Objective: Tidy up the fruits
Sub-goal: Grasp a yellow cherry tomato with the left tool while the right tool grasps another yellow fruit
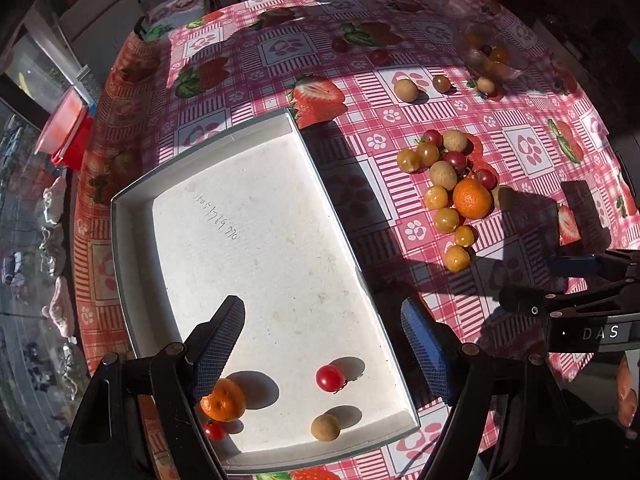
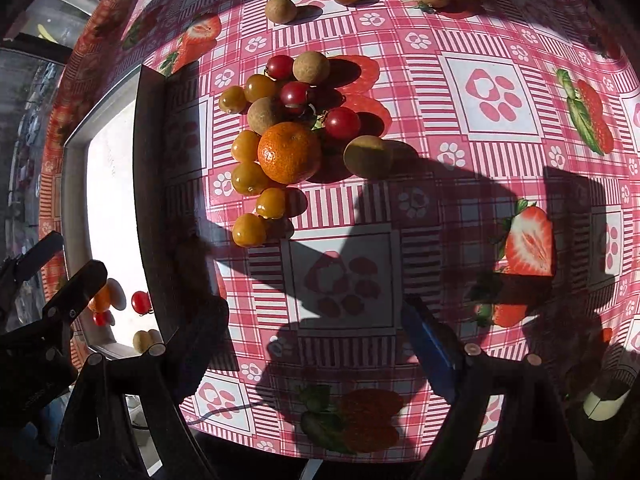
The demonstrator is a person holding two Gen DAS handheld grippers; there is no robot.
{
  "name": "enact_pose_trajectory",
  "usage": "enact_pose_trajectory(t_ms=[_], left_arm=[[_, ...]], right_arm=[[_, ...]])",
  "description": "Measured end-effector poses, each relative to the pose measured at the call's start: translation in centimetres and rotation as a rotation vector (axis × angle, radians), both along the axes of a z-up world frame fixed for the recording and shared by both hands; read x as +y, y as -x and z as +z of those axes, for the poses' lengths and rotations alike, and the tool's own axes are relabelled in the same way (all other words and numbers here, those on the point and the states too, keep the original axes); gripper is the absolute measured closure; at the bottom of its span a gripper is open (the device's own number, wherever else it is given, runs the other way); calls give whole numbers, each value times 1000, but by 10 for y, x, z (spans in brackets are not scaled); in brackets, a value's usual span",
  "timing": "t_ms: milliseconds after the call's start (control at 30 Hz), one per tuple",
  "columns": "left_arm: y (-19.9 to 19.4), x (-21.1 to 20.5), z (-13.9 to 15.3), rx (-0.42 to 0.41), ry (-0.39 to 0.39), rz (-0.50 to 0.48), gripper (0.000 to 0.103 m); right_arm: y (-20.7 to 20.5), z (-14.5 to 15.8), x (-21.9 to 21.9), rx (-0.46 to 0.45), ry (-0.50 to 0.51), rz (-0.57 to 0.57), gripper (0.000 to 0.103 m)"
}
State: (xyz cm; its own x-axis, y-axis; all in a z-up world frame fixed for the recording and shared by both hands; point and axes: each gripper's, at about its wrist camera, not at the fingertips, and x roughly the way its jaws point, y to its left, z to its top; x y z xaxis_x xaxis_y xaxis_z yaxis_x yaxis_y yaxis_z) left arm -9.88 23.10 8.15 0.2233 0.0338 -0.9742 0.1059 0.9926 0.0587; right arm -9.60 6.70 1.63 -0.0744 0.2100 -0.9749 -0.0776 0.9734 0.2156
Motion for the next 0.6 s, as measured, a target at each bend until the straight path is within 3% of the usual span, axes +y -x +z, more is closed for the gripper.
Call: enact_pose_trajectory(t_ms=[233, 467, 600], left_arm=[[-55, -28, -9, -25, -15, -34, 21], [-87, -52, -39, 5, -83, -140, 21], [-97, -57, -52, 28, -102, -151, 21]], right_arm=[[-5, -7, -32, -3, 28, -29, 13], [-28, -3, -41, -76, 66, 45, 13], [-40, -4, -35, -104, 80, 93, 13]])
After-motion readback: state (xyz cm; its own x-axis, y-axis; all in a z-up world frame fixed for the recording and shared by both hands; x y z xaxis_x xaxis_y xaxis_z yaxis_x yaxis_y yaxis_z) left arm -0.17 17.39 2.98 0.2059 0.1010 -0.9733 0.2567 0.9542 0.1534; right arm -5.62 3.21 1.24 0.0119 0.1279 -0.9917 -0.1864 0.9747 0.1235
